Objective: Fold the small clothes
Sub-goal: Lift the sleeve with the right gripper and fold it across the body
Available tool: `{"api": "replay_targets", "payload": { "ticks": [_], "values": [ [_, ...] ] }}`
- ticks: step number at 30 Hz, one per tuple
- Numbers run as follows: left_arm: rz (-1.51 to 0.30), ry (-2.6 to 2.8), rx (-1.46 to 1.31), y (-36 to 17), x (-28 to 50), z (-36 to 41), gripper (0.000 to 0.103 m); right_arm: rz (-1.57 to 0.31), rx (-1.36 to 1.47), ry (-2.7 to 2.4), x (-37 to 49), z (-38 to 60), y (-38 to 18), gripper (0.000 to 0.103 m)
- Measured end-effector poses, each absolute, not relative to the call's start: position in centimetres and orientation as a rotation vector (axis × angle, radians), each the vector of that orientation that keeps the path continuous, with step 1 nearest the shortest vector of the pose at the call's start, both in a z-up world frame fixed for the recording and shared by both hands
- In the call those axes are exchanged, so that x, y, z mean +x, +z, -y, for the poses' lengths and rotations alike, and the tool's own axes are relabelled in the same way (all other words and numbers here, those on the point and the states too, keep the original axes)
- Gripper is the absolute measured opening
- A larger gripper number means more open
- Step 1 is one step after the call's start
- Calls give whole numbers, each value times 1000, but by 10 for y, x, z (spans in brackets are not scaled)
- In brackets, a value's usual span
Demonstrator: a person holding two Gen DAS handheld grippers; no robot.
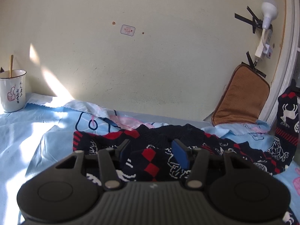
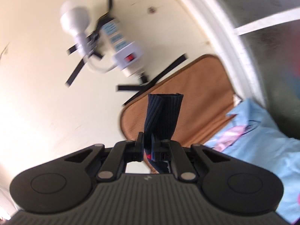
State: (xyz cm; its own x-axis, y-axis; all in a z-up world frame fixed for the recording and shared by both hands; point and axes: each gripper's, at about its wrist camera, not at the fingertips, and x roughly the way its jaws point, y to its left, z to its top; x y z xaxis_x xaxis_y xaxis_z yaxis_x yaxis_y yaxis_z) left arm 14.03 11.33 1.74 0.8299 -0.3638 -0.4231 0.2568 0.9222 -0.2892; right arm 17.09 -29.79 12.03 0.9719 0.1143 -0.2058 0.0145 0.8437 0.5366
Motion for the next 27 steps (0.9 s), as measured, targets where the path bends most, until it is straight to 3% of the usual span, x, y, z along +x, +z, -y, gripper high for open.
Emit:
{"api": "replay_targets", "payload": {
  "ticks": [7,13,19,23,27],
  "values": [
    [-483,-275,-454,29,148,-176,51,-346,349,454,210,118,125,10],
    [-427,-237,-577,41,145,-215,55,-549,357,678,224,21,78,10],
    [-424,-231,-608,42,148,-226,56,-755,457,741,228,-4,22,11],
    [-463,-237,-548,39,150,-215,58,-879,460,747,225,3,10,17],
    [-537,-242,-495,31,158,-202,58,-753,438,698,208,53,33,24]
  ]
}}
